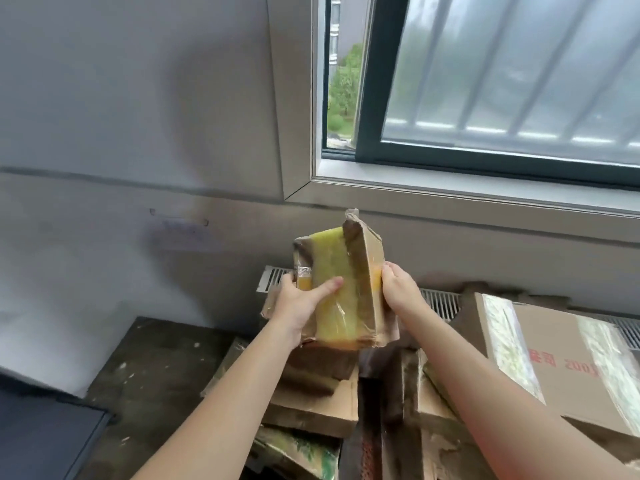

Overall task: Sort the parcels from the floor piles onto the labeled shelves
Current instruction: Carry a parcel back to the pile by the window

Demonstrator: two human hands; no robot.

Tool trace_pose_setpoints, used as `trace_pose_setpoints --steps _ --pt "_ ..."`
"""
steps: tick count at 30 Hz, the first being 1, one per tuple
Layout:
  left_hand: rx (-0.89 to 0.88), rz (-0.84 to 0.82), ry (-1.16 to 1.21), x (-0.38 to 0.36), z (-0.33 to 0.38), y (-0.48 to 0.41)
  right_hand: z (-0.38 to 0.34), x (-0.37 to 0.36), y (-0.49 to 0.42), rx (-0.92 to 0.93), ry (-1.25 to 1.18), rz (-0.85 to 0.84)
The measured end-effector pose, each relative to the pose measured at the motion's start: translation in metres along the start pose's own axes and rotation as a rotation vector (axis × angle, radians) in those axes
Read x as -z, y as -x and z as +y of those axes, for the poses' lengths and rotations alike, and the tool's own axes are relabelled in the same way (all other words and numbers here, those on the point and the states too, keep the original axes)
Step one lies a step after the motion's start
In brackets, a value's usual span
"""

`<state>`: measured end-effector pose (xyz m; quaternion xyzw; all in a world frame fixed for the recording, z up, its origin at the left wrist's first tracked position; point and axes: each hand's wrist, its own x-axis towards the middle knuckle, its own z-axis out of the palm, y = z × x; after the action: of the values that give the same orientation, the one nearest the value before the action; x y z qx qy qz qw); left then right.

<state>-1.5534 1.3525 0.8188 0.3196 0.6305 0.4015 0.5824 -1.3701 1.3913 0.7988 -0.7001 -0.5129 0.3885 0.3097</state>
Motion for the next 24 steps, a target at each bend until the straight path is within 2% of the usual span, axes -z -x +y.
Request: trace_pose_setpoints --steps 8,12,19,24 --pt "-0.033 -0.029 -0.043 0.007 -0.001 -0.035 -0.002 -0.024 -0.007 -0.048 0.036 -0.033" --pt "-0.025 -0.067 0.003 -0.011 0.001 -0.042 -0.010 -0.006 -0.001 -0.083 0.039 0.041" --pt "-0.047 -0.166 -0.122 -0.083 0.011 -0.036 0.006 0.071 -0.010 -0.146 0.048 0.129" --pt "0.025 -0.303 -0.090 -0.163 0.008 -0.020 0.036 0.154 -0.009 -0.236 -0.023 0.247"
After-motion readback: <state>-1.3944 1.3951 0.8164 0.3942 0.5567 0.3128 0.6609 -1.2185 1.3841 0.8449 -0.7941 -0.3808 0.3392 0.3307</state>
